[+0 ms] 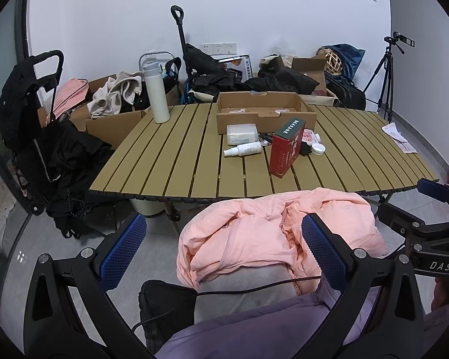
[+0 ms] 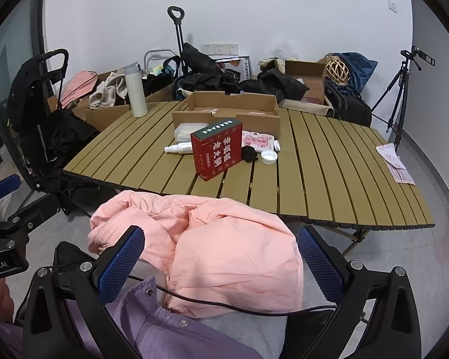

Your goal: Organize objects

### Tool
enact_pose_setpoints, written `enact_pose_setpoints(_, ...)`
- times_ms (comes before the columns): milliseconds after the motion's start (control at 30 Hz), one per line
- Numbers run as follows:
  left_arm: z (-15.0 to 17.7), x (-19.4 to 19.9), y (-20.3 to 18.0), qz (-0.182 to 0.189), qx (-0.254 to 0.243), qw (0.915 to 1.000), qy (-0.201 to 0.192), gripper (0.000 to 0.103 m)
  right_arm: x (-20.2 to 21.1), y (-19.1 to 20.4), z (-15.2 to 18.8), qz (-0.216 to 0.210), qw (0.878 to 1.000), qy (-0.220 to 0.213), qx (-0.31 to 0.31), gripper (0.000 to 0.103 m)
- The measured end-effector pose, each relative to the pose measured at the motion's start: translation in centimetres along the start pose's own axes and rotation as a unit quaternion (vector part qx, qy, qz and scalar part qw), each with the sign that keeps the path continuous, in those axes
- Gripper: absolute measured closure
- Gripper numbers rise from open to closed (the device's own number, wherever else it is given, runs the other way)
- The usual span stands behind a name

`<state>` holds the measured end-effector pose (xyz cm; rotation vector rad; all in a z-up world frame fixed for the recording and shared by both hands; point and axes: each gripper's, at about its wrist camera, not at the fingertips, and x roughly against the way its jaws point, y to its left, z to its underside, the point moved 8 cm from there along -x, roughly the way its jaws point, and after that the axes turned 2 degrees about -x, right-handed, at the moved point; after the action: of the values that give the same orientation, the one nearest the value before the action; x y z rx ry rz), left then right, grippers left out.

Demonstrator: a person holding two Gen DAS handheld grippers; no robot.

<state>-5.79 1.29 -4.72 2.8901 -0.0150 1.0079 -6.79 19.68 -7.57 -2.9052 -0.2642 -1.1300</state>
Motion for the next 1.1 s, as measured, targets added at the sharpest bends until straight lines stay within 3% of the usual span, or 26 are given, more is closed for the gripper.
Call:
enact_pose_setpoints(300, 0.1, 0.3, -0.4, 0.011, -0.003, 0.9998, -0.013, 0.0, -0.5, 0.2, 0.5, 0.004, 1.0, 0.024, 0.02, 0.0)
enact_pose_setpoints(467, 0.1, -0.1, -0.3, 0.047, 0.015, 0.9984, -0.026, 0.0, -1.0, -0.4, 0.7, 0.004, 1.0, 0.015, 0.017, 0.0)
enact_pose_setpoints(567, 0.1, -0.9, -0.5, 0.088, 0.021, 0.9955, -0.029, 0.0, -1.5, -1.5, 0.0, 0.007, 1.0, -0.016, 0.01, 0.0)
enact_pose_setpoints(633, -0.1, -2.6, -0.8, 0.077, -0.003, 0.9969, -0.012, 0.0, -2.4, -2.0, -0.6, 0.0, 0.998, -0.053, 0.029, 0.0)
enact_pose_setpoints(667, -0.3, -3.5, -0.8, 0.066, -0.011, 0.9977, -0.011, 0.0, -3.7, -2.0, -0.3, -0.009, 0.998, -0.044, 0.046, 0.0)
enact_pose_setpoints(733, -0.7, -6.2, -0.6, 0.042, -0.014, 0.999, 0.005, 0.0, -7.0, -2.3, 1.0, -0.015, 0.996, 0.033, 0.08, 0.0)
enact_pose_setpoints(800, -1.1, -9.3, -1.2, 0.074, -0.008, 0.9965, 0.038, 0.001, -9.5, -3.4, 1.7, -0.011, 0.995, 0.072, 0.074, 0.0)
enact_pose_setpoints(867, -2.1, -11.5, -1.8, 0.097, 0.001, 0.9942, 0.047, 0.001, -11.5, -5.2, 1.5, 0.024, 0.995, 0.088, 0.044, 0.0)
enact_pose_setpoints(933, -3.9, -13.9, -2.4, 0.106, 0.015, 0.9934, 0.042, 0.0, -13.8, -7.0, 0.4, 0.061, 0.992, 0.11, 0.028, 0.007)
enact_pose_setpoints(1000, -5.8, -16.0, -3.5, 0.121, 0.017, 0.9914, 0.047, 0.0, -15.4, -7.9, -2.6, 0.027, 0.994, 0.105, -0.004, 0.033)
enact_pose_setpoints(1100, -8.8, -18.7, -5.4, 0.153, 0.022, 0.9863, 0.057, 0.002, -17.2, -8.5, -7.0, -0.022, 0.994, 0.095, -0.045, 0.038)
